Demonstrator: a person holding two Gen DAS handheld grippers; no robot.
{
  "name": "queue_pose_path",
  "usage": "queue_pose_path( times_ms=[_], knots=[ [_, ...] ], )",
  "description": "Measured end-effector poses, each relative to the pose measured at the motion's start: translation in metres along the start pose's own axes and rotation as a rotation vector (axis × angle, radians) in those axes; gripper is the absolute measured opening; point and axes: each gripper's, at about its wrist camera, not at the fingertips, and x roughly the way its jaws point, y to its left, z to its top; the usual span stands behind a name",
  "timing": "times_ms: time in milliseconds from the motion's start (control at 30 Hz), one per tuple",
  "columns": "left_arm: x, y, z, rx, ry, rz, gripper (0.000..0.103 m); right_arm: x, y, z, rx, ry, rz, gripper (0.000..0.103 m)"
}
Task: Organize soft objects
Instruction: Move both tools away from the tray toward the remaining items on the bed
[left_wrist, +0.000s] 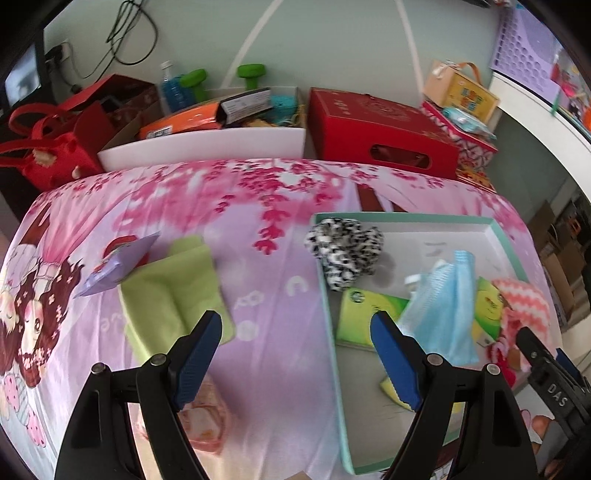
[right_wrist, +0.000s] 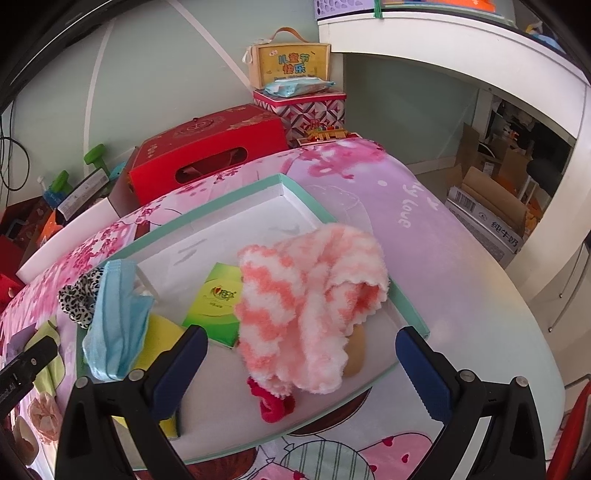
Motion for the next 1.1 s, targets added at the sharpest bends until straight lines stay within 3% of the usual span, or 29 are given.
queue_pose_path(
  times_ms=[233,333,567,1100],
  knots=[
    [-0.008,0.032,-0.001,-0.066,-0.016,0.030,0.084,-0.011,0.012,0.003,-0.003,-0.036,0.023,0.103],
    [-0.014,0.052,-0.002,-0.108,-0.026,0.035,0.097,-0.016,0.020,0.004,-0.004,-0.053,0.046,0.103],
    [-0.026,0.107,-0.004,-0.217,-0.049,0.107,0.097,-0.036,0.047,0.006,-0.010,-0.109,0.148,0.103],
    [-0.039,0.185,-0.026,-0.367,-0.038,0.157,0.097,-0.051,0.164,-0.022,-0.247,-0.080,0.329,0.103]
  ],
)
